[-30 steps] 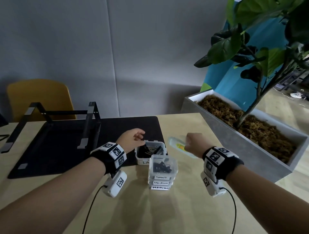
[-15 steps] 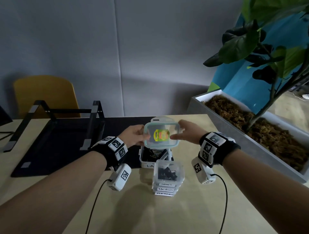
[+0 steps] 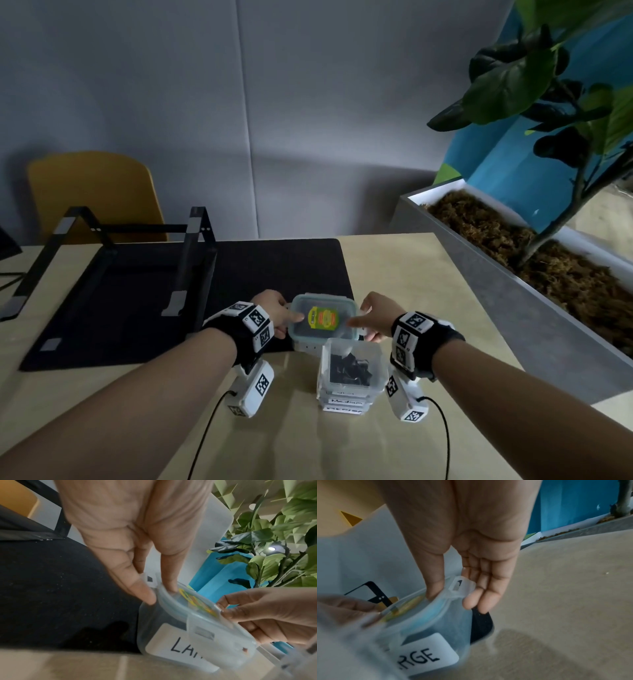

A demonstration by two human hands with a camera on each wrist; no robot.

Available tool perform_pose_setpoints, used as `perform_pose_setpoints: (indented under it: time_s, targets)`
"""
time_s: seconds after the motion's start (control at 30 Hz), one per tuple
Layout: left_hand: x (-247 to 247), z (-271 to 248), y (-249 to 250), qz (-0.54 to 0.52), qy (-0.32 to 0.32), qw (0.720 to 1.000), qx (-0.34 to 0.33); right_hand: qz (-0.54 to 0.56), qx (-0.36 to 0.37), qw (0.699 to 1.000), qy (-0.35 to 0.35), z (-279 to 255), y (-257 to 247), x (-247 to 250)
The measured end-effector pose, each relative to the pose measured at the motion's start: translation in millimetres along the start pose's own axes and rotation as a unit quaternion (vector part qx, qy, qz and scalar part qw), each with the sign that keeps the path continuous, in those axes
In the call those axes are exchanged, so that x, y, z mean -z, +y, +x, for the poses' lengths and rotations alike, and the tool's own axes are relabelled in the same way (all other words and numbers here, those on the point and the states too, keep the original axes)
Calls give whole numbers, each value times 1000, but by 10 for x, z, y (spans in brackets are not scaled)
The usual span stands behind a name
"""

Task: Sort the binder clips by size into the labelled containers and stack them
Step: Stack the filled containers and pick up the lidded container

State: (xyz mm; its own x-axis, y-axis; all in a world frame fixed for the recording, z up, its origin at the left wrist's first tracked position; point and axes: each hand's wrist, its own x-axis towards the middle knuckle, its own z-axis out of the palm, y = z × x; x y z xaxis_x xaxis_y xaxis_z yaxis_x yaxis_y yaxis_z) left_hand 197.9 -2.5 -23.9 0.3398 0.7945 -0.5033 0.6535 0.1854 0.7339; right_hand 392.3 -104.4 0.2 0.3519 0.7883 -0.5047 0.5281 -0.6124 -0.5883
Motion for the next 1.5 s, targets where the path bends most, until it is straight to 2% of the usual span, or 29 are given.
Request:
perform_pose_setpoints:
  time_s: [0.13,0.27,0.43,0.57,0.67,0.83,0.93,1.07,1.13,1.23,1.3,1.5]
  targets:
    - [15,11,17,18,-21,999,28,-59,-5,998,-2,44,-33,30]
    - [99,-2,119,122,-26,991,40,-190,-12,982,3,109,-117,70]
    - [163,19,243,198,-34,979,49,-200,-22,979,-22,194,-162,78]
    - [89,96,203,120,-62,988,80,-198,-12,979,-46,209,-168,69]
    - [40,116,192,79,-56,991,91,-190,-4,980,-59,218,-140,66]
    - [3,120,168,57,-45,993,95,-137,0,986,-93,246,-101,67]
    - [12,122,167,57,-46,993,94,-156,4,983,-94,237,-104,57]
    - [7,101,166,52,-56,992,98,-223,87,970,-39,179,-187,46]
    - [-7,90,170,43,-54,993,99,-234,141,959,-75,154,-226,-5]
    - [-21,72,168,26,-49,993,103,-323,214,915,-108,168,-234,-114]
    - [-24,68,166,16,-49,994,101,-348,229,904,-93,215,-209,-155]
    - [-13,82,164,17,-55,994,96,-329,245,910,-69,328,-184,-265]
